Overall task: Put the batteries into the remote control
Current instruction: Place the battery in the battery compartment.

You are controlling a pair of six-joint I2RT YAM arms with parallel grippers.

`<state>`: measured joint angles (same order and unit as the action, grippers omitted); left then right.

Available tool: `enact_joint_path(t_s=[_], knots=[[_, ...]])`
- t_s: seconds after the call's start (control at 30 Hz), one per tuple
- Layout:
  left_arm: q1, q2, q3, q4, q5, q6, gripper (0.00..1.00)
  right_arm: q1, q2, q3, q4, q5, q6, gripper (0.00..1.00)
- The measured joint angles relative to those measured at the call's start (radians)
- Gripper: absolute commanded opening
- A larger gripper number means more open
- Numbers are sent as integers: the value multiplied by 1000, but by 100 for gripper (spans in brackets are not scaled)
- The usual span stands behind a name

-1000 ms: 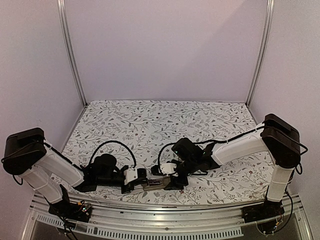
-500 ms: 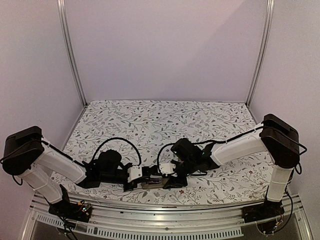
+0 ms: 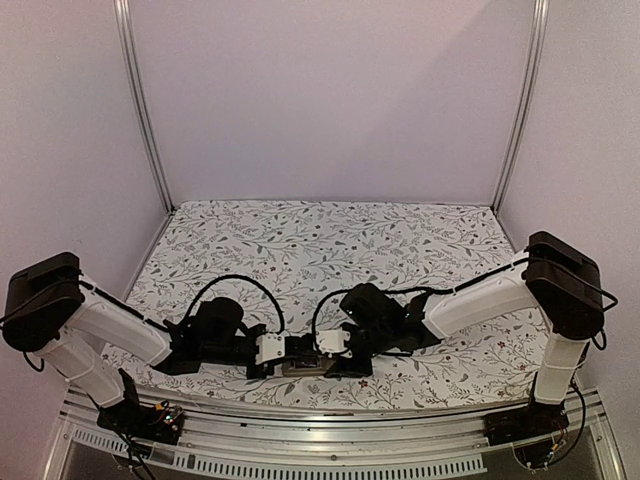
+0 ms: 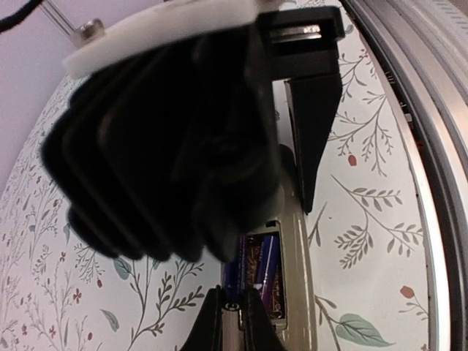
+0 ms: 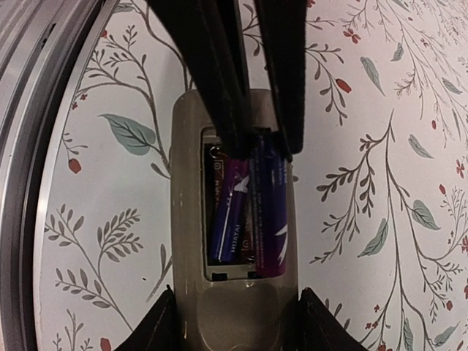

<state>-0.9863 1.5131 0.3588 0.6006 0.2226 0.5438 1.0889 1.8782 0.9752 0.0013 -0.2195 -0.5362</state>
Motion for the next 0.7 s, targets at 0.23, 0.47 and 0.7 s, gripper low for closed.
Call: enact_joint_path(t_s=[0.23,0.47,0.7], knots=[[11,-7,5,-19,-20,39,0,14,-11,-2,3,72,-27,0],[14,-26,8,-31,-26,44,0,19,-50,-6,14,176,-43,0],[15,-26,7,6,-68,79,0,50,-52,-6,26,222,-67,0]])
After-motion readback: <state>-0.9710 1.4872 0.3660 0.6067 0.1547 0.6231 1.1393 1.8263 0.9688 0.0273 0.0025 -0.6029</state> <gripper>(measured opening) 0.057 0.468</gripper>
